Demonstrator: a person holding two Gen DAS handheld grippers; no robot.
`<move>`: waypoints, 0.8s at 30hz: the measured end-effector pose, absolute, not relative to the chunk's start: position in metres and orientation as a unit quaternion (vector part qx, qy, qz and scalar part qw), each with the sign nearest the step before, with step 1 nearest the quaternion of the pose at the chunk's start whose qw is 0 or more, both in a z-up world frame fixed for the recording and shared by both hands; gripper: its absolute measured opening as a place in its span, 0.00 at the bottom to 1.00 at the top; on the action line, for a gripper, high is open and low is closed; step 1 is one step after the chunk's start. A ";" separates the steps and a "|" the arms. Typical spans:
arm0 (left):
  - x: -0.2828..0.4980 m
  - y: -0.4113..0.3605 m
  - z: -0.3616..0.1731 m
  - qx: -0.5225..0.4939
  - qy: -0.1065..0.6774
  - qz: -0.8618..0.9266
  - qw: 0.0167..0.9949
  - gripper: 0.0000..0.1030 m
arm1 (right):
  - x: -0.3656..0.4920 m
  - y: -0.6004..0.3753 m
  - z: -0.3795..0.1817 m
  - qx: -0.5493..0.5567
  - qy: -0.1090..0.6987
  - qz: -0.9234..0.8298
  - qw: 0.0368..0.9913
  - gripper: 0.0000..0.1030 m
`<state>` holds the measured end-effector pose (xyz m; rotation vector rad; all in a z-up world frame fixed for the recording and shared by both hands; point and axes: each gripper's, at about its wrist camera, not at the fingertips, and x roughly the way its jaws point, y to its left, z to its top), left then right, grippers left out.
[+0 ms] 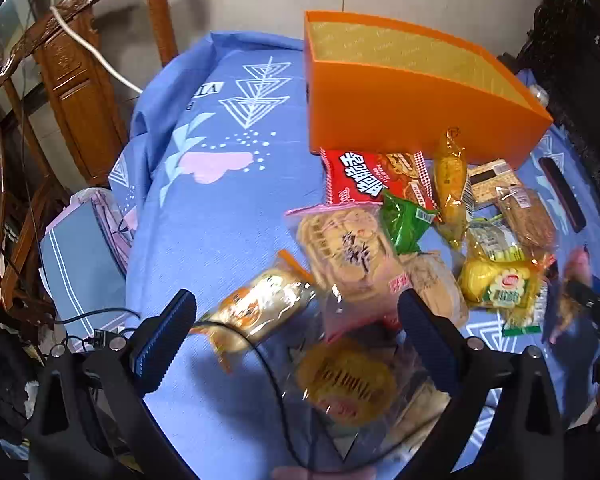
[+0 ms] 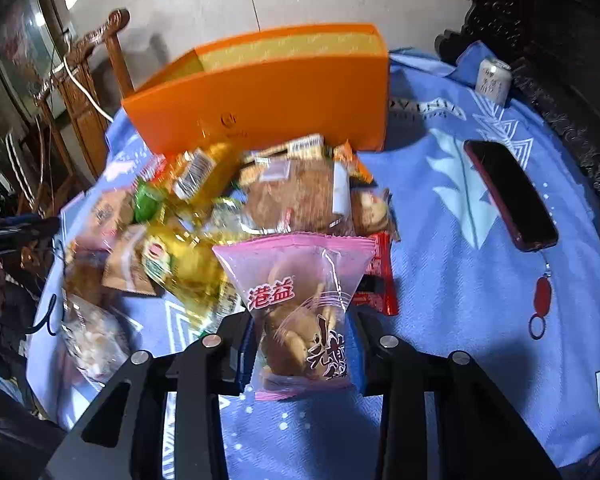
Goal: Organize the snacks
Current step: 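Grasp the pink cookie bag with the right tool while the left tool grasps the pink chip bag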
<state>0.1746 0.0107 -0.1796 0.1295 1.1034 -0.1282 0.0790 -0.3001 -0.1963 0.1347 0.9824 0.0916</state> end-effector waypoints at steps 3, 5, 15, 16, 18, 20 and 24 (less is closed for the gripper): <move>0.185 0.002 -0.187 0.052 0.536 -0.057 0.841 0.96 | 0.076 -0.300 -0.187 0.073 0.462 0.043 0.883 0.36; 0.193 -0.003 -0.191 0.041 0.544 -0.058 0.836 0.96 | 0.073 -0.299 -0.182 0.075 0.457 0.042 0.886 0.36; 0.221 -0.028 -0.223 0.050 0.576 -0.054 0.814 0.96 | 0.071 -0.303 -0.175 0.100 0.453 0.034 0.885 0.36; 0.224 -0.029 -0.226 0.047 0.579 -0.053 0.812 0.96 | 0.070 -0.303 -0.175 0.099 0.452 0.033 0.886 0.36; 0.226 -0.031 -0.230 0.047 0.582 -0.053 0.810 0.96 | 0.070 -0.304 -0.173 0.098 0.451 0.032 0.886 0.36; 0.227 -0.032 -0.233 0.046 0.585 -0.055 0.808 0.96 | 0.070 -0.304 -0.172 0.099 0.451 0.031 0.887 0.36; 0.229 -0.034 -0.238 0.042 0.584 -0.070 0.808 0.73 | 0.070 -0.305 -0.173 0.102 0.452 0.028 0.886 0.36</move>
